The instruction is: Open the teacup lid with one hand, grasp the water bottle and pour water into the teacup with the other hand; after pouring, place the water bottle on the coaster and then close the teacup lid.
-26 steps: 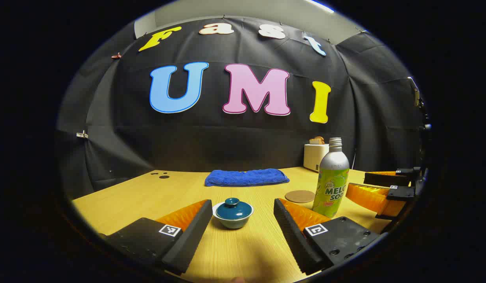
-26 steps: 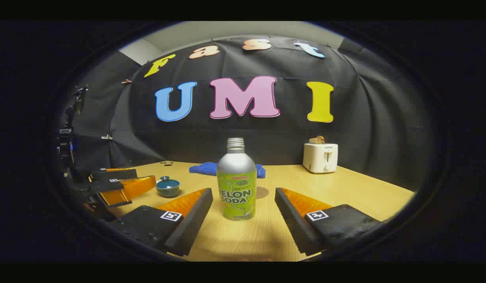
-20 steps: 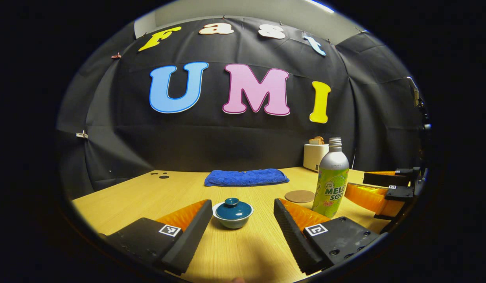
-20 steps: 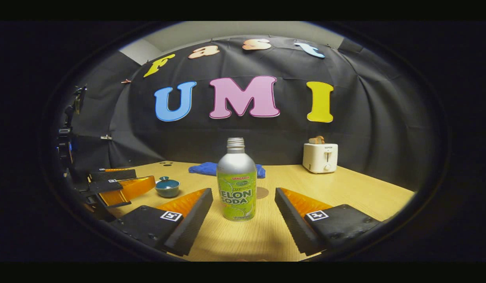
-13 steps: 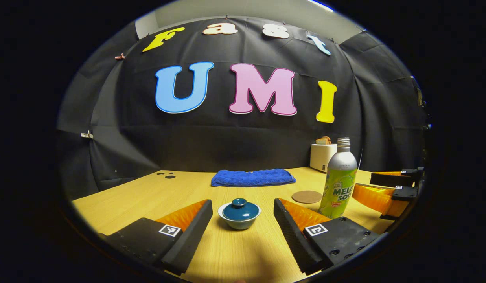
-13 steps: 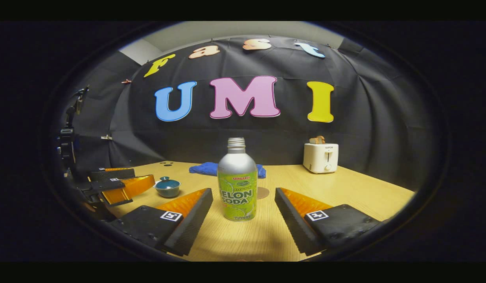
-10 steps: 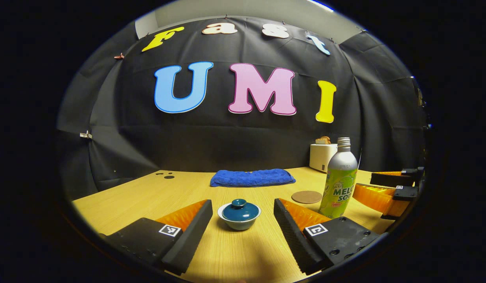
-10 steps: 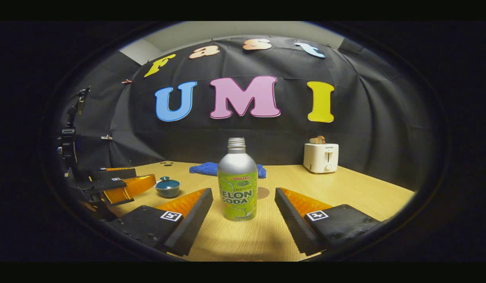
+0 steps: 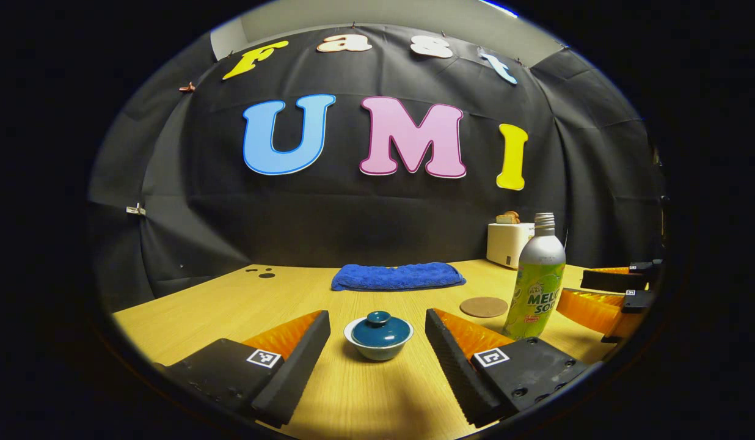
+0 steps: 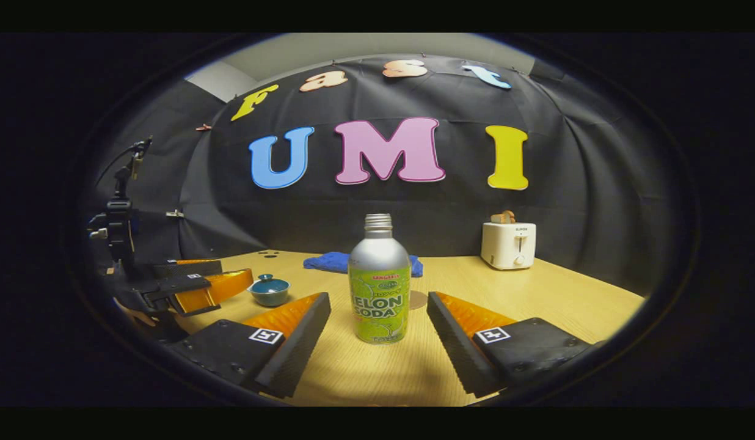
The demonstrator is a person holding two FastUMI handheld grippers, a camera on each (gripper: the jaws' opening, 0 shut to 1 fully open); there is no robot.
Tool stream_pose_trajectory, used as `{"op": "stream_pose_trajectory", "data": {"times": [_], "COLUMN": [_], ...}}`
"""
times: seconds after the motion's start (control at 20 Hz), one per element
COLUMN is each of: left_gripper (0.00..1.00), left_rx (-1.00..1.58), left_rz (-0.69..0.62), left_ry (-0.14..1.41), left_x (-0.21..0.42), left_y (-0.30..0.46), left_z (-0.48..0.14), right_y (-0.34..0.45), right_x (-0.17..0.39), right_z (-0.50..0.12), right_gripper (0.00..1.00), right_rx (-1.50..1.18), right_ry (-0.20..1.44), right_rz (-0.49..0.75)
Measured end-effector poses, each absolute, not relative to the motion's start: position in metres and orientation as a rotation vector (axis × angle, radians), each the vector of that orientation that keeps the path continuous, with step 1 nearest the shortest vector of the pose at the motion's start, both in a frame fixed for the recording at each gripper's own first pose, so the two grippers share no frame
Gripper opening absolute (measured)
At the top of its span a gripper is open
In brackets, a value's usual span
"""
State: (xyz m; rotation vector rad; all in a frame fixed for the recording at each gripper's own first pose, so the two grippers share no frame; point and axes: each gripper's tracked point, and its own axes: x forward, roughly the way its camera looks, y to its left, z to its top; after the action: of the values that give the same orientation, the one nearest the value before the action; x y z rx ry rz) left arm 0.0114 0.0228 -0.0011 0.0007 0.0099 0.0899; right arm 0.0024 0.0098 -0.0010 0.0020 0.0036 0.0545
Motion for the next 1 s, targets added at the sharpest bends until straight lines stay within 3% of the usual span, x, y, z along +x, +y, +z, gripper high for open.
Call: {"op": "stream_pose_trajectory", "data": {"times": [0.1,0.25,0.6,1.0], "left_gripper": [0.99,0.99,0.96,0.80], "left_rx": [0.003,0.032,0.071,0.101], "left_rz": [0.115,0.025,0.031,-0.003], "left_ry": [0.011,0.032,0.126,0.209], "left_x": [0.010,0.021,0.062,0.090], "left_y": [0.027,0.008,0.025,0.023], "left_z": [0.000,-0.003,-0.016,-0.029], "right_y": [0.010,0.010,0.010,0.010], "right_x": [0.002,0.002,0.002,0.001], "right_z": [-0.001,-0.001,-0.001,-0.001], "right_gripper": [0.98,0.98,0.98,0.98], "right_rx": [0.002,0.002,0.002,0.002], "right_ry": [0.003,0.003,0.004,0.003], "right_rz": [0.054,0.054,0.054,0.054]}}
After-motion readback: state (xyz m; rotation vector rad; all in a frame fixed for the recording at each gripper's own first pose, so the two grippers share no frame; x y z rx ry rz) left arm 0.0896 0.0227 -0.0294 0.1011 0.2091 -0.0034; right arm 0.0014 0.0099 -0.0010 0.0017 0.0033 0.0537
